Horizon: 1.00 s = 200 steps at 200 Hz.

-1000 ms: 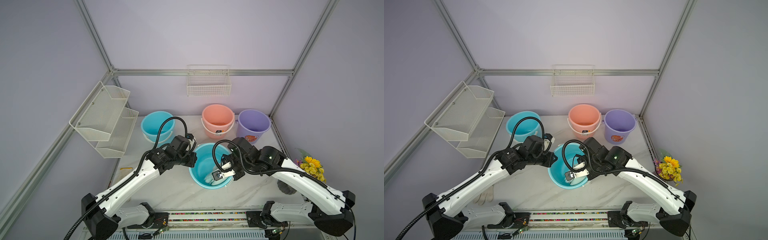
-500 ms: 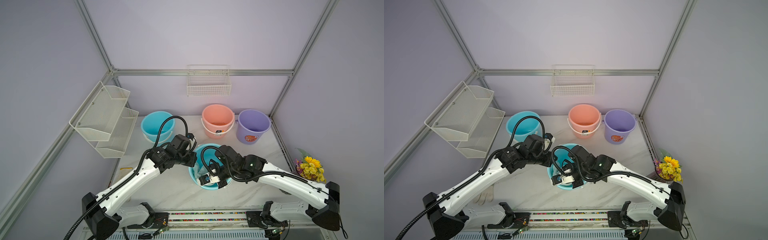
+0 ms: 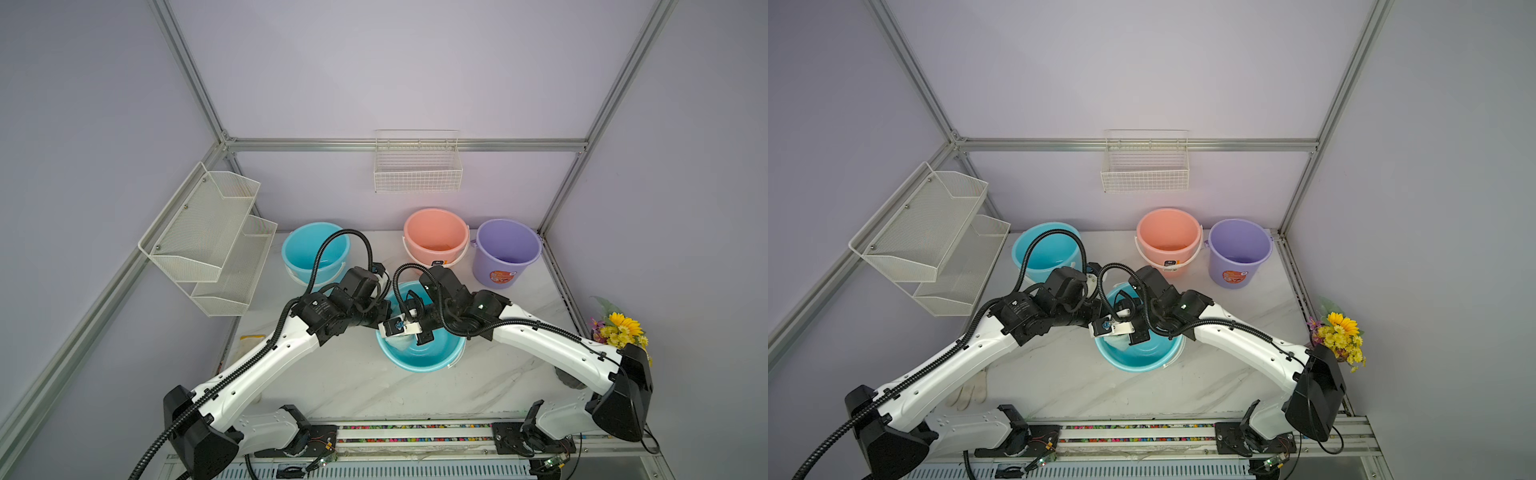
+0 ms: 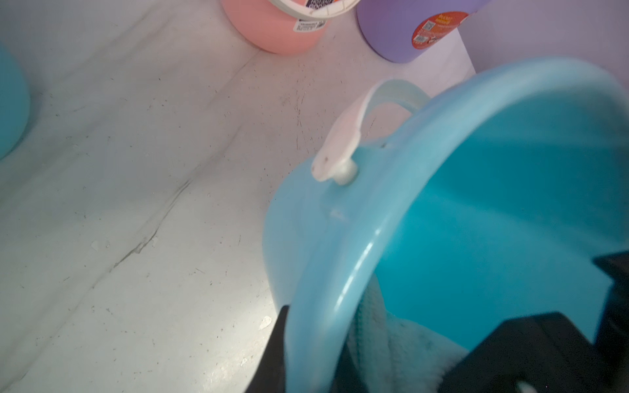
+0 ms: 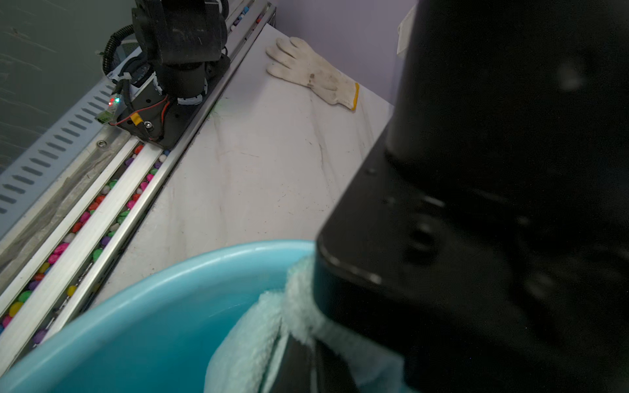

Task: Wipe the inside of the bucket with a cloth
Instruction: Wipe the dirt from the inside of the bucket.

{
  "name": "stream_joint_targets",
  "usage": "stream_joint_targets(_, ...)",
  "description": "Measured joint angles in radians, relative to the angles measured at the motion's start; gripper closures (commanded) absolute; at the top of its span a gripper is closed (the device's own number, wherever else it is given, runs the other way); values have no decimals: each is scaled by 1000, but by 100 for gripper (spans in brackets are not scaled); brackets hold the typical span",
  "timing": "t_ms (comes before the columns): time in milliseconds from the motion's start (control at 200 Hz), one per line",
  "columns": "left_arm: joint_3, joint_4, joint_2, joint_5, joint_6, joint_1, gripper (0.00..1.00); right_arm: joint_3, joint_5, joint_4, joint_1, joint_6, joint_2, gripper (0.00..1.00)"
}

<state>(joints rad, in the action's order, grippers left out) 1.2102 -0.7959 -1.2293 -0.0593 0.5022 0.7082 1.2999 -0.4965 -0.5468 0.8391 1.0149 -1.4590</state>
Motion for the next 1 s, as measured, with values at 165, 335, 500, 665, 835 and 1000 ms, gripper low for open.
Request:
stream_joint_targets(165, 0, 40, 1, 14, 3, -5, 100, 58, 26, -40, -66, 66, -13, 100)
stream_joint_targets(335, -10, 27, 1, -6, 5, 0, 100, 82, 127, -25, -107, 119, -13, 100)
stream_joint_targets(500, -14, 32, 2, -13, 12, 3, 100, 78, 206, -18, -108, 141, 2, 100)
stream_joint_targets(665, -14, 39, 2, -14, 14, 3, 100, 63, 292, -14, -108, 145, 55, 100)
stream_joint_targets(835, -14, 44, 2, -18, 21, 4, 100, 63, 368, -34, -108, 148, 135, 100)
stream_joint_targets(1000, -14, 39, 1, -28, 21, 8, 100, 63, 451, -97, -108, 162, 201, 100)
